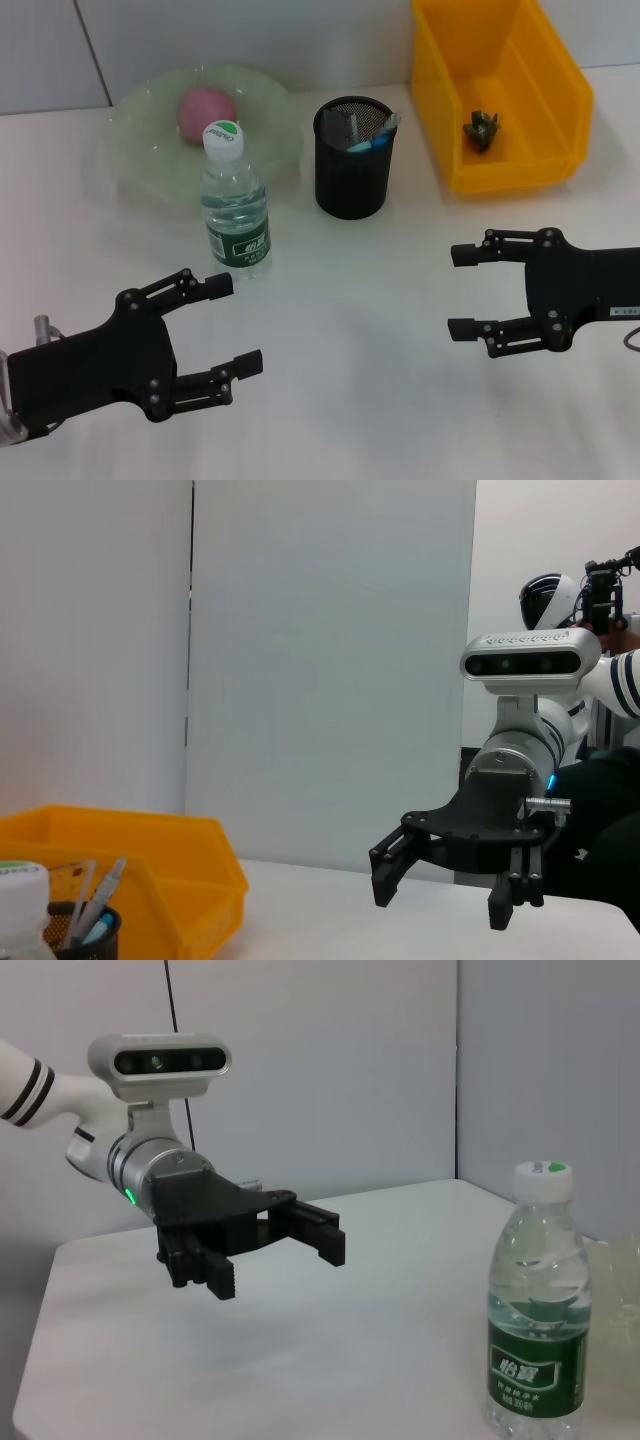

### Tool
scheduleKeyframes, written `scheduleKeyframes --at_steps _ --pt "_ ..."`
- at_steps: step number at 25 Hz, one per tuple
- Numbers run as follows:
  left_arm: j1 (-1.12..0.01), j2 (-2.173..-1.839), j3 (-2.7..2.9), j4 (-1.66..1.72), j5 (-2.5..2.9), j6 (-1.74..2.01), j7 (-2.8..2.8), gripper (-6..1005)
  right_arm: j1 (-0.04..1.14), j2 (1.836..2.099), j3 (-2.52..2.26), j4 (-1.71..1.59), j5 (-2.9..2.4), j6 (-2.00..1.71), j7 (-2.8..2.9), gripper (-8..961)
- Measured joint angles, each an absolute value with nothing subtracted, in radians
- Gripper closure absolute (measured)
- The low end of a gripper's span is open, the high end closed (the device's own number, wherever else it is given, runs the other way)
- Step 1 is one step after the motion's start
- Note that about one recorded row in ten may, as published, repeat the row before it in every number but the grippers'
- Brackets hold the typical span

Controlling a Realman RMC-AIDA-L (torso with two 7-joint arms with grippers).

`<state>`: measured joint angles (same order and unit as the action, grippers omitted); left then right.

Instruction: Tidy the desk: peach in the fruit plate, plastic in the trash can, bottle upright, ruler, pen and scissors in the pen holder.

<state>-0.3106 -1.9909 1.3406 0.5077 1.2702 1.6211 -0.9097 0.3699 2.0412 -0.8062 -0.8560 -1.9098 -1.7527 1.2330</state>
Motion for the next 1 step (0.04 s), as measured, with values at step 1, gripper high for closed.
scheduleKeyframes --at_steps 1 --pt "-0.311 -1.991 1.341 0.508 1.27 1.621 -0.91 158 0.37 2.042 -0.805 -0.856 -1.91 -1.753 1.233 126"
